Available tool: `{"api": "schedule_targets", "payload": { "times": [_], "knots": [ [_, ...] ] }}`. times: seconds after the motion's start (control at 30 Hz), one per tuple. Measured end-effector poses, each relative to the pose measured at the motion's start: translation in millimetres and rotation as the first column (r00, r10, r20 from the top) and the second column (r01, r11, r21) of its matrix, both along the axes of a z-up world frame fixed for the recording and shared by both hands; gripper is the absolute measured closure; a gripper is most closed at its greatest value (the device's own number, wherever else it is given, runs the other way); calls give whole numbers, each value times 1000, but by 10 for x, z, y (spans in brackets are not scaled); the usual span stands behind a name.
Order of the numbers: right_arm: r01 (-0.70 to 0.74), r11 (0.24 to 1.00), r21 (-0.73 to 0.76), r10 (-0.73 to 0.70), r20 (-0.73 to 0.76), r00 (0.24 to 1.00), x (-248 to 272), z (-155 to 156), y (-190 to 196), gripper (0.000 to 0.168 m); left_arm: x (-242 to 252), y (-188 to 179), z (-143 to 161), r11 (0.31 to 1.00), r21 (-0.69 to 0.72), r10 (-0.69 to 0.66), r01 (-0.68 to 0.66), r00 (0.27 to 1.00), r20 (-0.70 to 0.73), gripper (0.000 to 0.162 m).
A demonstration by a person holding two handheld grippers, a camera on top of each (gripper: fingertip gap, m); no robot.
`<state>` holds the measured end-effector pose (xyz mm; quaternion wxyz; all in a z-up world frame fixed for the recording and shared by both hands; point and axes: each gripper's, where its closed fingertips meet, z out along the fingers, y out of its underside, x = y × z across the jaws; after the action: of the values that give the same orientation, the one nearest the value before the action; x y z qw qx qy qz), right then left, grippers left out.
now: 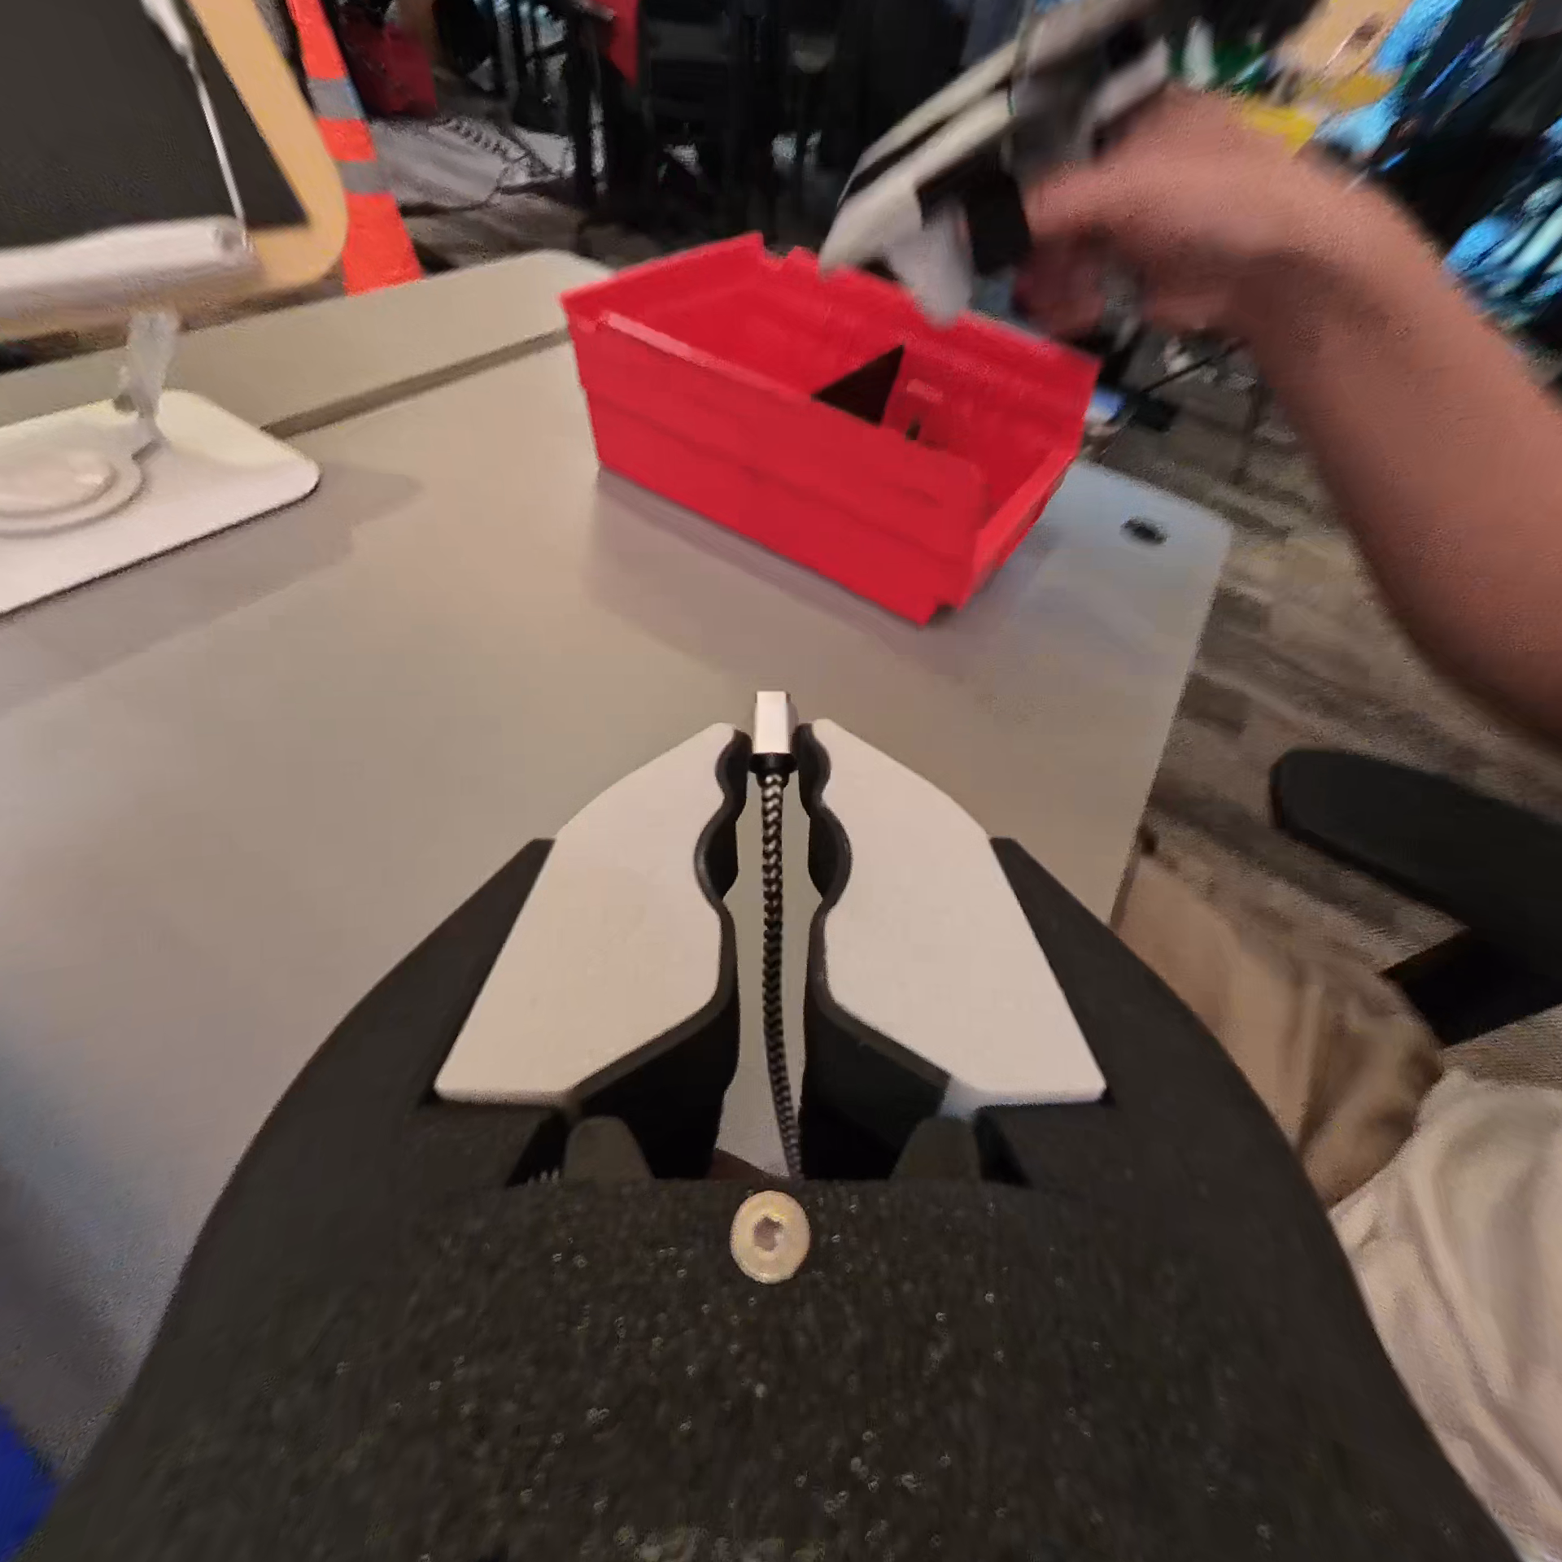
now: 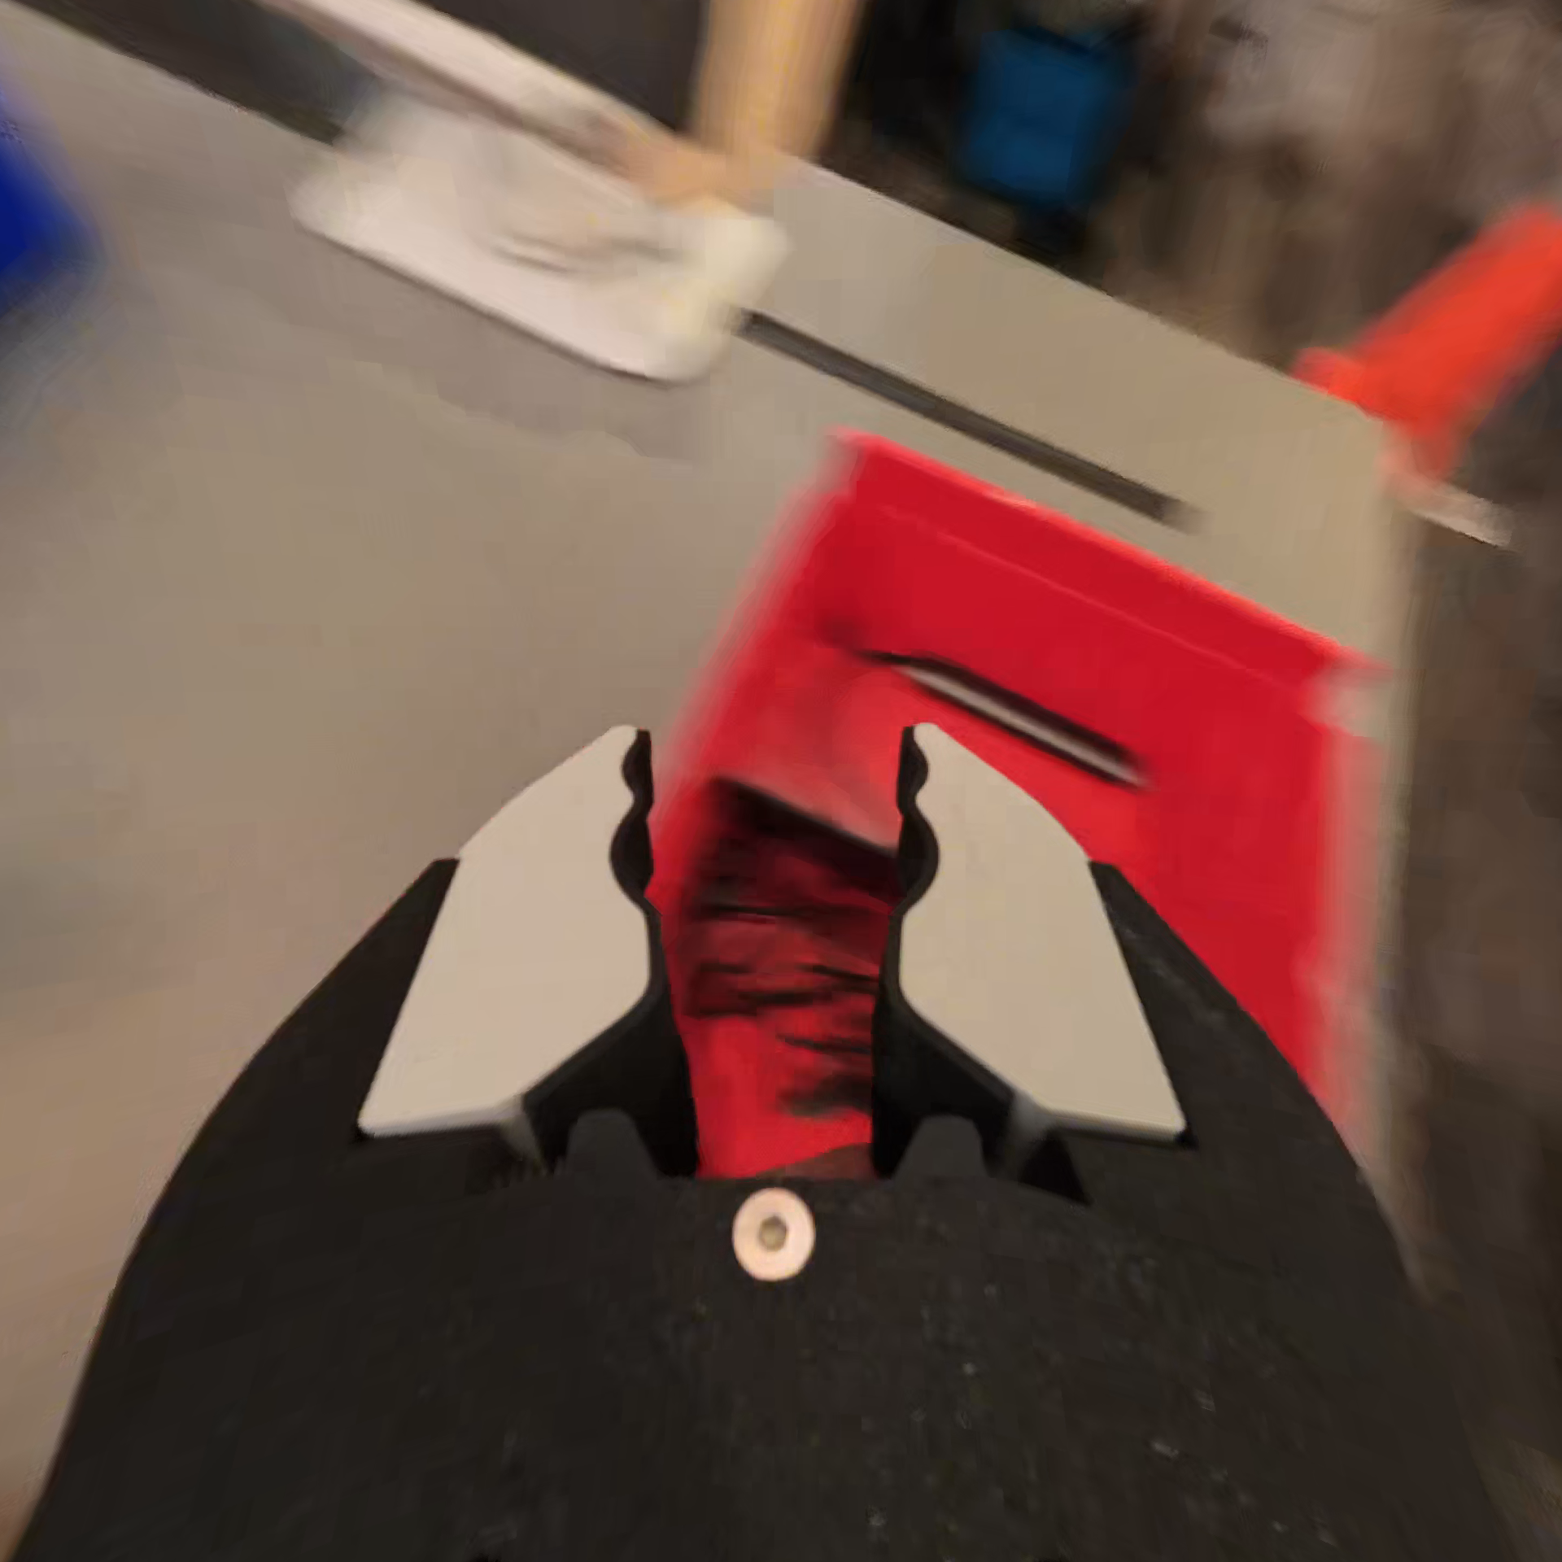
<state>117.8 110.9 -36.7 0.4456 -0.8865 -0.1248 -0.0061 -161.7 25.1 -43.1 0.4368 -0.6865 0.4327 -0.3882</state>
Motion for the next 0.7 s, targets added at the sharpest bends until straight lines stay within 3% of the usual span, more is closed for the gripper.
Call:
{"api": "schedule_targets", "payload": {
  "times": [0.03,0.1,0.17,0.33,0.4,0.43,0.5,0.6,0.7],
  "knots": [
    [-186,983,6,185,-118,976,-562,-21,-164,113,52,27,130,999,-31,-34,35,999,25,151],
    [-527,849,20,505,-324,800,-1578,-137,-613,110,182,30,358,985,-111,-125,134,989,79,151],
    [-660,743,112,650,-356,672,-2185,-296,-877,104,317,35,578,961,-177,-185,213,969,163,151],
    [-629,769,111,639,-140,756,-2623,-978,-780,87,580,127,820,957,-190,-173,219,958,229,151],
    [-667,740,80,670,-159,725,-2753,-1122,-867,86,644,106,910,961,-169,-174,219,953,247,151],
    [-667,738,98,674,-136,726,-2763,-1120,-871,96,664,89,954,962,-159,-176,221,950,258,151],
    [-629,758,175,644,-50,763,-2673,-1050,-786,148,678,57,1026,962,-149,-180,228,943,281,151],
    [-590,782,201,613,-71,787,-2547,-958,-722,156,613,87,1079,973,-120,-153,196,943,294,151],
    [-577,786,223,591,6,807,-2384,-852,-703,156,445,153,1094,979,-129,-110,155,946,306,151]
  ]
}}
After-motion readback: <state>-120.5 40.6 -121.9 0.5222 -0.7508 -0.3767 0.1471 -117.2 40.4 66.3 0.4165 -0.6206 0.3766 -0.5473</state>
